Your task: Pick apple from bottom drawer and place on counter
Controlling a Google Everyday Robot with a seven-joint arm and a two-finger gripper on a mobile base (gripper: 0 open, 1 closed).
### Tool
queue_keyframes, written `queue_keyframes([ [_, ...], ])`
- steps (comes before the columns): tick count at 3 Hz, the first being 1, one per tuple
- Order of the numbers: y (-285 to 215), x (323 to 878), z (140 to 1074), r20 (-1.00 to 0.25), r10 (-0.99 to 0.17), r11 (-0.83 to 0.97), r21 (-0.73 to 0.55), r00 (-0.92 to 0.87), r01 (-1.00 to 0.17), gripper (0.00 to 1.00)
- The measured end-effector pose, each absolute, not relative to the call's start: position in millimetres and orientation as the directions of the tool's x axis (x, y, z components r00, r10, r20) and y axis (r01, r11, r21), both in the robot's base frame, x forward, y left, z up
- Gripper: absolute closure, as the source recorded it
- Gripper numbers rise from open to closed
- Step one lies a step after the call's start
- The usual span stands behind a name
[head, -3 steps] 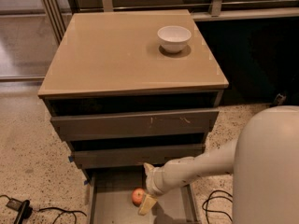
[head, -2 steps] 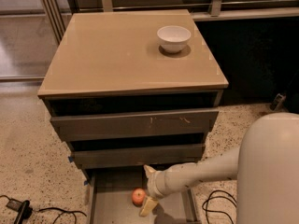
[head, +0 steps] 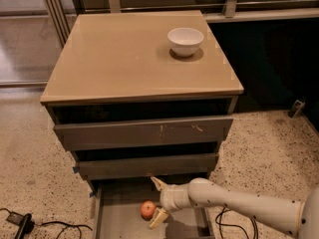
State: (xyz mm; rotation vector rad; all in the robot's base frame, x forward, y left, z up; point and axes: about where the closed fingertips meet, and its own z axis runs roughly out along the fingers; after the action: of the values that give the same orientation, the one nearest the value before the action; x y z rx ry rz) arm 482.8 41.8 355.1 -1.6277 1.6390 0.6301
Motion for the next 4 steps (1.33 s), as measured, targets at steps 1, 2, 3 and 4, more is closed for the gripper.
queue_keyframes([
  [1,8,494,337,-0.790,-0.612,0.101,-0.120,0.034,-0.988,0.00],
  [2,5,498,338,-0.790,-0.612,0.099,-0.119,0.034,-0.988,0.00],
  [3,14,494,331,-0.769,-0.638,0.089,-0.113,0.030,-0.990,0.00],
  [4,21,484,287,-0.752,-0.658,0.106,-0.064,-0.022,-0.992,0.00],
])
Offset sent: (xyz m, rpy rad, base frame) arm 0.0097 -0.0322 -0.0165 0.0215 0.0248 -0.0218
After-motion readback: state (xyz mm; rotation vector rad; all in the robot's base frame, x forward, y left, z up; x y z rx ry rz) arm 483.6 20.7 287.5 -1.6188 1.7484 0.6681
